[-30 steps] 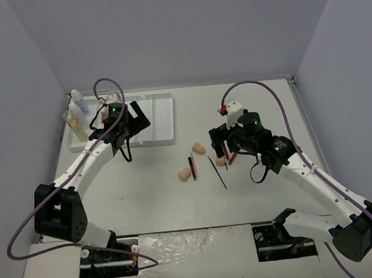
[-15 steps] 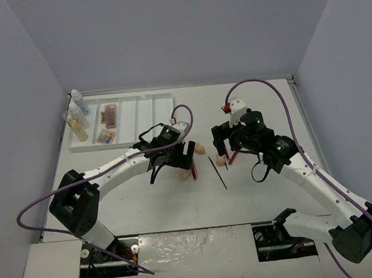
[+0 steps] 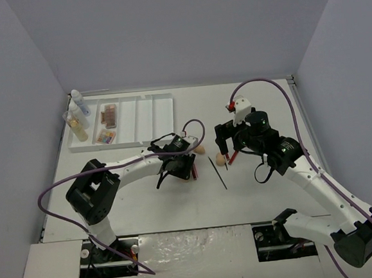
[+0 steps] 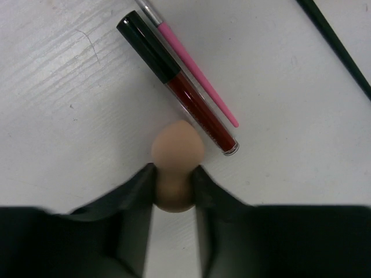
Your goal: Organize the makeup
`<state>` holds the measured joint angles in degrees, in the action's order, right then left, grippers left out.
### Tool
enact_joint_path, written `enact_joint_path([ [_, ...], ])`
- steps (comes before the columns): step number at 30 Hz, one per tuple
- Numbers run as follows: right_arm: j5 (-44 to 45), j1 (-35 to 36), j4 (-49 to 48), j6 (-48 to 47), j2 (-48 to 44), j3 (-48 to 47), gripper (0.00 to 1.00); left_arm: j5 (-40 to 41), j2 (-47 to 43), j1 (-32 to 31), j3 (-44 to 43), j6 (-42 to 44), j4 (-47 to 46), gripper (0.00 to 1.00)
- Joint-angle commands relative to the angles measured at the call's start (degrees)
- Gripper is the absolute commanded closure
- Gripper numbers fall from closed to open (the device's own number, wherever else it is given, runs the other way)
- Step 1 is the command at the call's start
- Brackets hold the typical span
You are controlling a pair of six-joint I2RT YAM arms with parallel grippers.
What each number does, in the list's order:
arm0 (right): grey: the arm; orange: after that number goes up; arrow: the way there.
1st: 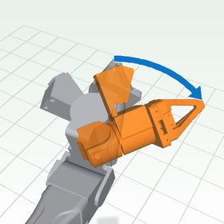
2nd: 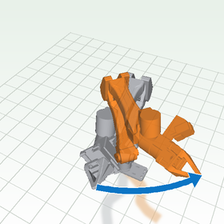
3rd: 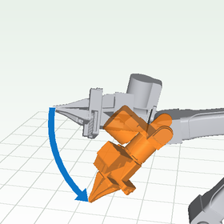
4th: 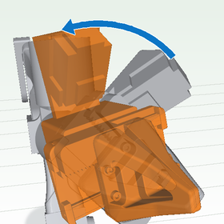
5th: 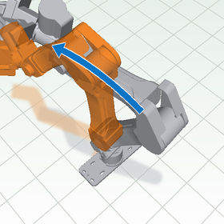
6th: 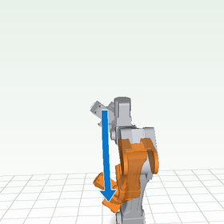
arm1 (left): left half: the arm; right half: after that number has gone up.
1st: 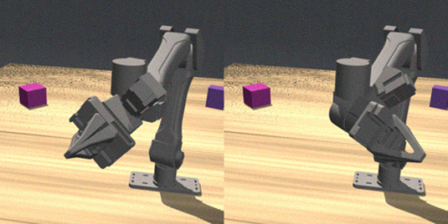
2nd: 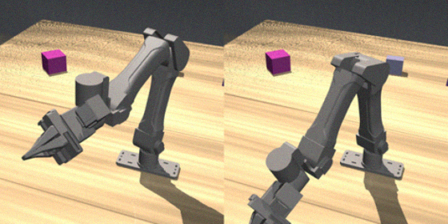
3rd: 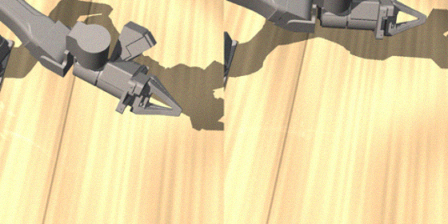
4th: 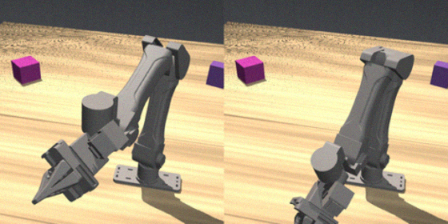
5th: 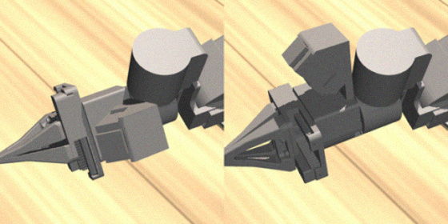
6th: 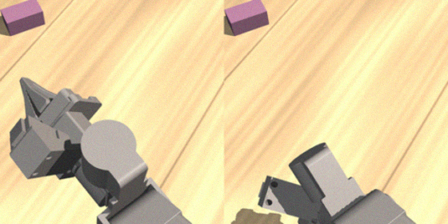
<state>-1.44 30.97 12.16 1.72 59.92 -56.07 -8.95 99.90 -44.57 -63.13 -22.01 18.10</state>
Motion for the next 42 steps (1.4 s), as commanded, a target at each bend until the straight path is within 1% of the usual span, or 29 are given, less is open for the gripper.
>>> enact_joint_path([
  [1, 1.26, -0.47, -3.02, -0.42, 0.92, -1.31, 0.0, 1.02, -3.57, -0.08, -0.06, 0.35, -0.47, 0.84],
  [4, 1.26, -0.66, -2.95, -0.76, 1.49, -1.81, 0.0, 2.45, -6.05, 0.16, -0.77, 0.81, 1.0, 1.0],
  [7, 1.26, -0.82, -3.02, -0.84, 2.12, -2.28, 0.0, 4.37, -8.03, 1.31, -2.5, 1.44, 2.72, 1.0],
  [9, 1.26, -0.89, -2.95, -0.71, 2.3, -2.56, 0.0, 4.64, -9.78, 3.75, -3.76, 1.48, 3.77, 1.0],
  [11, 1.26, -0.86, -3.02, -0.43, 2.31, -2.66, 0.0, 4.99, -11.98, 8.28, -5.06, 1.83, 4.22, 1.0],
  [13, 1.21, -0.94, -3.02, -0.11, 2.25, -2.67, 0.0, 7.07, -13.61, 12.36, -6.71, 3.17, 4.11, 1.0],
  [15, 0.73, -1.0, -3.02, 0.18, 2.22, -2.61, 0.0, 8.29, -13.51, 18.65, -8.49, 5.63, 3.88, 1.0],
  [18, 0.31, -0.92, -3.1, 0.39, 2.3, -2.39, 0.0, 7.46, -9.4, 26.01, -13.63, 7.36, 2.99, 1.0],
  [20, 0.21, -1.0, -3.11, 0.59, 2.31, -2.19, 0.0, 5.82, -6.49, 31.34, -16.14, 8.12, 0.62, 1.0],
  [21, 0.19, -1.0, -3.1, 0.79, 2.26, -2.11, 0.0, 5.27, -5.0, 31.63, -17.11, 8.21, -0.98, 1.0],
  [24, -0.4, -0.91, -3.02, 1.27, 1.69, -1.85, 0.0, 3.77, 0.97, 35.94, -21.83, 9.27, -5.6, 1.0],
  [26, -0.8, -1.0, -3.09, 1.52, 1.53, -1.24, 0.0, 2.35, 8.32, 38.18, -26.54, 8.8, -6.73, 1.0],
  [28, -1.1, -1.0, -3.04, 1.79, 1.26, -0.67, 0.0, 2.01, 13.0, 39.56, -31.27, 8.49, -7.52, 1.0],
  [31, -2.05, -1.0, -3.03, 2.31, 0.67, 0.07, 0.0, 3.11, 17.31, 40.16, -37.33, 9.03, -9.27, 1.0],
  [34, -2.41, -0.97, -3.02, 2.71, 0.85, 0.77, 0.0, 3.43, 21.75, 40.45, -41.17, 8.99, -10.82, 0.99],
  [38, -2.85, -1.0, -2.95, 2.68, 1.74, 0.79, 0.0, 3.1, 26.04, 41.64, -45.57, 7.18, -11.05, 0.9],
  [41, -2.98, -1.0, -2.96, 2.77, 2.16, 0.7, 0.0, 2.33, 28.89, 41.76, -48.16, 7.19, -10.86, 0.79],
  [42, -3.04, -1.0, -2.94, 2.77, 2.26, 0.7, 0.0, 2.01, 29.21, 41.71, -48.48, 7.2, -10.68, 0.77],
])
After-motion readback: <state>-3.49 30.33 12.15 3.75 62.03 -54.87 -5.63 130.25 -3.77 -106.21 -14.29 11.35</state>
